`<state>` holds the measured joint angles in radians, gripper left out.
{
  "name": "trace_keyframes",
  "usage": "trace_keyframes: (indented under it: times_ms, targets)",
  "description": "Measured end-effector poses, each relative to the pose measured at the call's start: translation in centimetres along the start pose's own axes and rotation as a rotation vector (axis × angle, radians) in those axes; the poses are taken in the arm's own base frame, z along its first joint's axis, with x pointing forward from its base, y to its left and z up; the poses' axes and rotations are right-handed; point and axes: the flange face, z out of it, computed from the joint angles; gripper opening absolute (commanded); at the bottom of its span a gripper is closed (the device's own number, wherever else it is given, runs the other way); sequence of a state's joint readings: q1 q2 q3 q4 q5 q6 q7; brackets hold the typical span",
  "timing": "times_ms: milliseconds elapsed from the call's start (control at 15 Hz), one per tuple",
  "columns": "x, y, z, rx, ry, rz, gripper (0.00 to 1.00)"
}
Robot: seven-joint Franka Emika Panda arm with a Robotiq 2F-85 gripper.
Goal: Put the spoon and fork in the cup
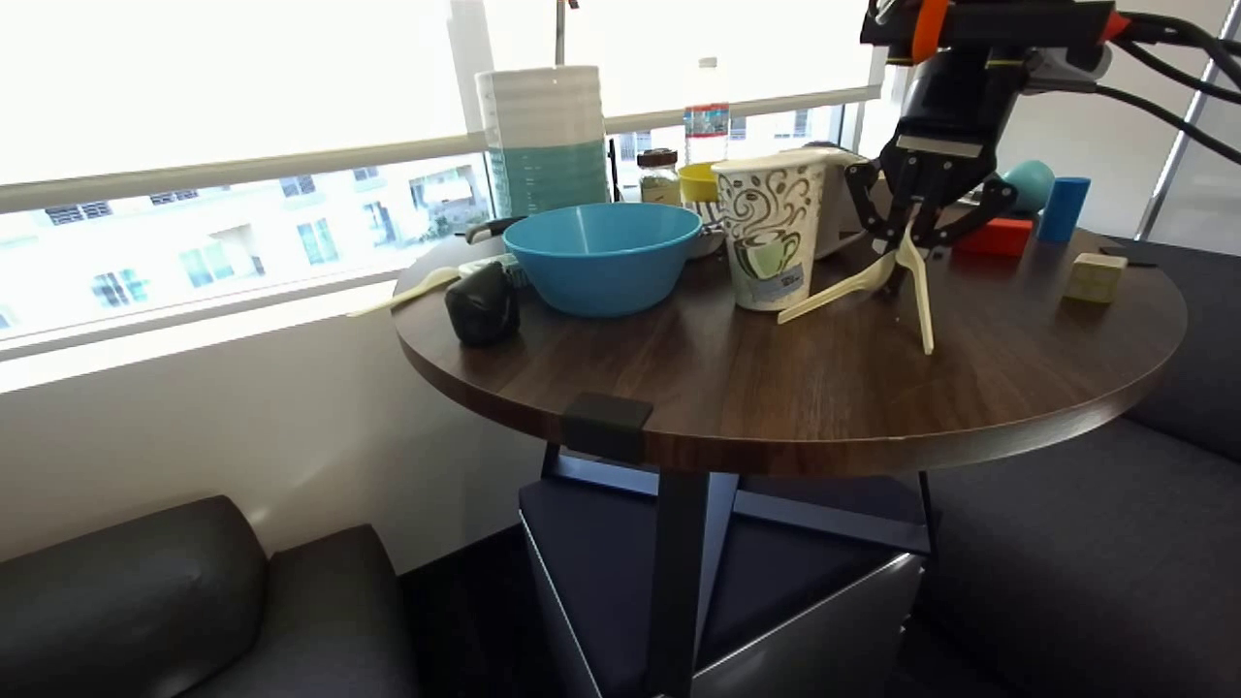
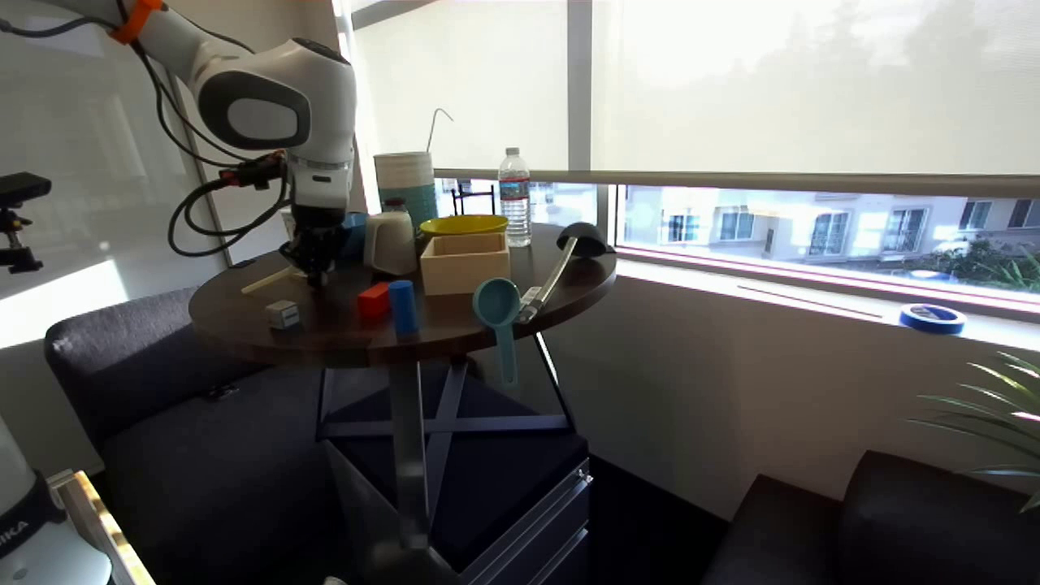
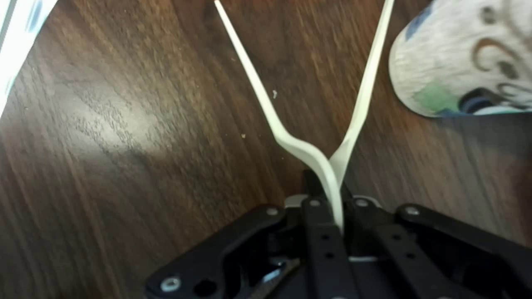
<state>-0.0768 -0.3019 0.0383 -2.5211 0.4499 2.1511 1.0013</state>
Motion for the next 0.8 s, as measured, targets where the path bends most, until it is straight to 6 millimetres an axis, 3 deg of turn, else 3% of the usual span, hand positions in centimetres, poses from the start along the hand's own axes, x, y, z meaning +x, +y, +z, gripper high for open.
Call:
trace_keyframes:
  times_ms: [467, 800]
  targets:
    - [0.2, 0.1, -0.3, 0.007, 0.000, 0.006, 0.02]
    - [-0.3, 1.0, -2.3, -0.005, 0.015, -0.003, 0.02]
